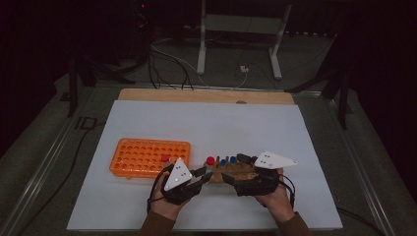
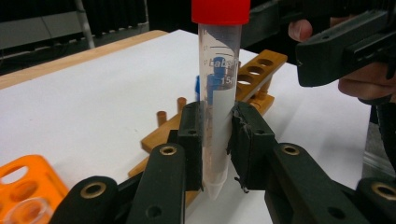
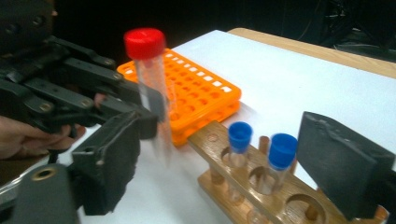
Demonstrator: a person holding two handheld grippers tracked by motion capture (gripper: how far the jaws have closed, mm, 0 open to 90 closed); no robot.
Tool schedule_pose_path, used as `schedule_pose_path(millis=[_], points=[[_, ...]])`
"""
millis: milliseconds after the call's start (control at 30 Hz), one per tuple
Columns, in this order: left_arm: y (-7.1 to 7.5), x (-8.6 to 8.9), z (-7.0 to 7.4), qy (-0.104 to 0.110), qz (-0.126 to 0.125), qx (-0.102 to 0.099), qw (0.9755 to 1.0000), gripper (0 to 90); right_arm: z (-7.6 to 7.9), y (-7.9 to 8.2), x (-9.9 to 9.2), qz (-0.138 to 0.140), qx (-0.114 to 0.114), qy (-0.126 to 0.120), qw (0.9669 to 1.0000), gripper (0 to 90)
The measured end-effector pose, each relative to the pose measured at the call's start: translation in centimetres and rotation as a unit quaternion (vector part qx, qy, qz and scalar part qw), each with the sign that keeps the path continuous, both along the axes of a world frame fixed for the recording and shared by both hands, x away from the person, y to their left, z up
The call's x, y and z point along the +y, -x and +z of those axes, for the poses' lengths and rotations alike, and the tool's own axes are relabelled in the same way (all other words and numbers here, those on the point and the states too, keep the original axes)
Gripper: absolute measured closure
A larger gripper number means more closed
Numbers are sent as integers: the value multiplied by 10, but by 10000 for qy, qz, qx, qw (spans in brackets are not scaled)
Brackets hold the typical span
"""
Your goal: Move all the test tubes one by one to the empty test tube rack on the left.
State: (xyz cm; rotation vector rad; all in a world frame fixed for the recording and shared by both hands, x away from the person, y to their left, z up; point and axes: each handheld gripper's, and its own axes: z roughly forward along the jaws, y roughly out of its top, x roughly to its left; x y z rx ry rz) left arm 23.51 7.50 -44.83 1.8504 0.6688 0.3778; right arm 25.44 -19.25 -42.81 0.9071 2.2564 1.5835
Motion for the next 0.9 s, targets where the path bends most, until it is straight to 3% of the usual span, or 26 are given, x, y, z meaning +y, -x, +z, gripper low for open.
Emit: schedule_pose_path(millis=[233,900], points=[[-1,9,3,38,61,-5,10000,751,0,-4,-10,-220,3,-60,9997,25],[-4,31,11,137,132,22,9998,750,1,-10,-31,-652,-107,-107,9978,0]])
